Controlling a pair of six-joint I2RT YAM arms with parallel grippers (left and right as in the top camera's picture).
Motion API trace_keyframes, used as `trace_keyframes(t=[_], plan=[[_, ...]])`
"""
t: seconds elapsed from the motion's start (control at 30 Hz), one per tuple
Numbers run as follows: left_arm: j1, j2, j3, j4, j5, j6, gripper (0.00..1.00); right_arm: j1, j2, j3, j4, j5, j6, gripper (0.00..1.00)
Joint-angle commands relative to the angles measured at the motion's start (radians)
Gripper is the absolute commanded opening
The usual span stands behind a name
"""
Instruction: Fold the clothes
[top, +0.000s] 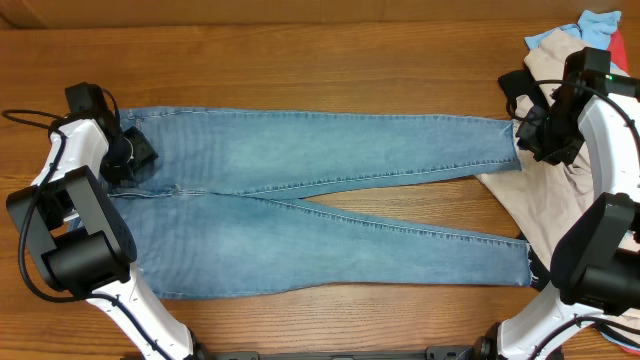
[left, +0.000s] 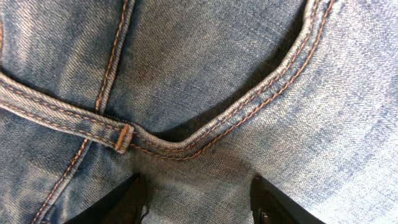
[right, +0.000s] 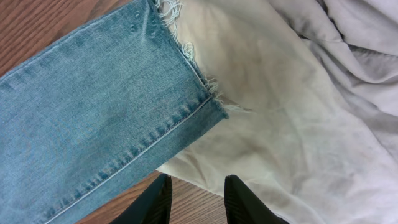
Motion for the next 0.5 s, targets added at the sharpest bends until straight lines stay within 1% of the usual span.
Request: trace_keyframes(t=[0.0,0.23,0.4,0.47], plan=[[0.014,0.074,-0.014,0.027,-0.006,0.024,0.59,-0.001,-0.006,0.01,0.0,0.005,-0.003,0.31],[0.089,0.074,0.02,0.03,-0.003,0.062,0.59,-0.001,-0.006,0.01,-0.003,0.006,-0.003,0.31],[0.138,0.074,0.125,-0.091,-0.003,0.131,0.57,-0.001,-0.006,0.01,-0.007,0.005,-0.003,0.31],[0.138,0.074,0.192,-0.139,0.005,0.126,0.54,-0.001,-0.006,0.01,-0.007,0.005,-0.003,0.31]])
